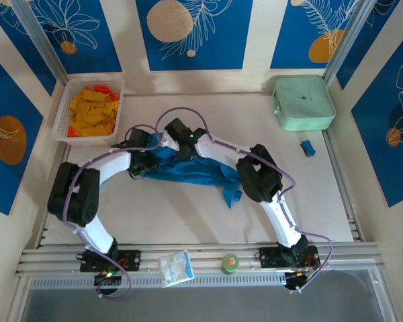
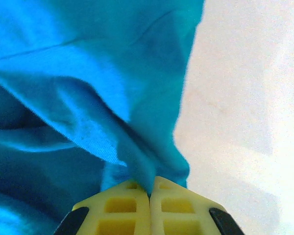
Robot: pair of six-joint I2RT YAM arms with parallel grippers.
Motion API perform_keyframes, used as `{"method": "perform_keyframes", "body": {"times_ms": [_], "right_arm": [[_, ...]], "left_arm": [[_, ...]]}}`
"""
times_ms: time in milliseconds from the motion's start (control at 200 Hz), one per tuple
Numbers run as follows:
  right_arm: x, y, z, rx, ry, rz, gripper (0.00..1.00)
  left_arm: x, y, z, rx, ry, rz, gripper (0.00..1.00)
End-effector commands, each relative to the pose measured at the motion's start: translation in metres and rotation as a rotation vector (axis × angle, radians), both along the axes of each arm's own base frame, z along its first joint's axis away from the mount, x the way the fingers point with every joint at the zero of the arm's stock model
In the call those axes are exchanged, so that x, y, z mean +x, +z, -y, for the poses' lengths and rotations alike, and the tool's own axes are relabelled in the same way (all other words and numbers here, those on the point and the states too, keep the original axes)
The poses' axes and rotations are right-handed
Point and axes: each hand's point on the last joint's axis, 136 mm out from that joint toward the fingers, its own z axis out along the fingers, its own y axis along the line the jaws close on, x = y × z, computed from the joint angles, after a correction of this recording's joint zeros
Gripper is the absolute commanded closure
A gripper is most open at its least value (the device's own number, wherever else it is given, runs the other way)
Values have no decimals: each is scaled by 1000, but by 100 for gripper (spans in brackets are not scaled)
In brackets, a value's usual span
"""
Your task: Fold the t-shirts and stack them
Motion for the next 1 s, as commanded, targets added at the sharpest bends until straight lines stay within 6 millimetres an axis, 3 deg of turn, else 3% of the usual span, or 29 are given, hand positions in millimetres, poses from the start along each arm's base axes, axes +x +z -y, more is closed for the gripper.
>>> {"method": "perform_keyframes", "body": {"times_ms": [0, 160, 315, 405, 505, 630, 695, 750, 820, 906, 996], "right_arm": [[5, 52, -1, 102, -35, 41, 100], [28, 97, 27, 232, -191, 46, 100], [75, 116, 93, 340, -486, 32, 100], [98, 110, 145, 387, -699, -6, 100], [113, 89, 208, 407, -960, -47, 100], [112, 53, 274, 424, -1232, -119, 100], [110, 36, 297, 443, -1318, -161, 100], [109, 24, 307, 470, -1356, -200, 100], [108, 16, 309, 501, -1370, -242, 76], [106, 21, 302, 526, -1335, -253, 54], [103, 36, 286, 554, -1266, -240, 43]], "left_arm": [[7, -17, -10, 57, 22, -32, 54], [-5, -42, -16, 93, 29, -103, 67], [-21, -41, -21, 94, 30, -105, 68], [-30, -33, -27, 116, 29, -95, 68], [-41, -26, -33, 137, 26, -94, 68], [-49, -17, -36, 139, 26, -78, 68], [-49, -9, -33, 122, 12, -57, 57], [-47, -1, -28, 100, -9, -33, 44], [-43, 15, -21, 82, -35, 4, 30], [-40, 39, -16, 85, -59, 46, 22], [-40, 63, -14, 86, -71, 78, 20]]}}
